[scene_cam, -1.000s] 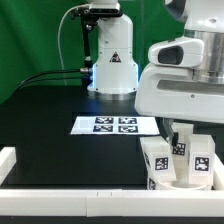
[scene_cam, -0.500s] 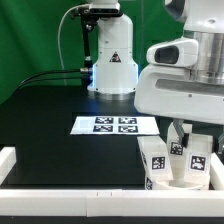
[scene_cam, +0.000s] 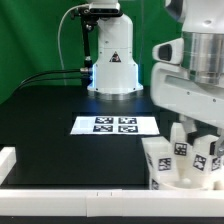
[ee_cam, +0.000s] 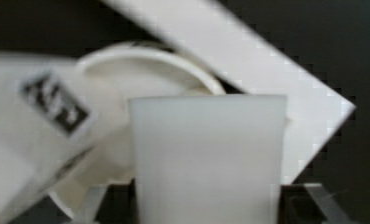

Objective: Assemble stool

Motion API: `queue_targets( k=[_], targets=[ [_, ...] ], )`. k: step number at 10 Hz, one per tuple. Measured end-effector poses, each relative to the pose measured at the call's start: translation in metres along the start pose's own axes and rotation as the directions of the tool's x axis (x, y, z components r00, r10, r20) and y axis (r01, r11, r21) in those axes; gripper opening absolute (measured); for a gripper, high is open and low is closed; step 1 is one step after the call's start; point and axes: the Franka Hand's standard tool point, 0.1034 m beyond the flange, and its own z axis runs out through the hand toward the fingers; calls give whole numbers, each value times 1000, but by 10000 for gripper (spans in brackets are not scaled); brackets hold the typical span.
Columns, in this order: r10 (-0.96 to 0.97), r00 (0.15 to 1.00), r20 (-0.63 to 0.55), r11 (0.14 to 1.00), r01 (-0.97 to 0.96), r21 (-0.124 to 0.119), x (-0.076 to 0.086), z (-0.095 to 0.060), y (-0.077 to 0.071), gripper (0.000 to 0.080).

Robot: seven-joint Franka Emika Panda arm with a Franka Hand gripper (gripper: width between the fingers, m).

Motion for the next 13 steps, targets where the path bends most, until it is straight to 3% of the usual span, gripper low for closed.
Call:
queue_targets(
  k=[3, 5, 6, 7, 8, 11, 13],
  targets=[
    [185, 983, 2, 983, -185, 1, 1, 0, 0, 333],
    [467, 884, 13, 884, -467, -2, 1, -2, -1, 333],
    [604, 797, 13, 796, -605, 15, 0, -1, -2, 333],
    [765, 642, 36, 641, -766, 47, -1, -1, -3, 333],
    [793, 605, 65, 601, -796, 78, -4, -2, -7, 333],
    [805, 586, 94, 581, -811, 76, -4, -2, -7, 333],
    [740, 668, 76, 664, -744, 76, -4, -2, -6, 334]
  ],
)
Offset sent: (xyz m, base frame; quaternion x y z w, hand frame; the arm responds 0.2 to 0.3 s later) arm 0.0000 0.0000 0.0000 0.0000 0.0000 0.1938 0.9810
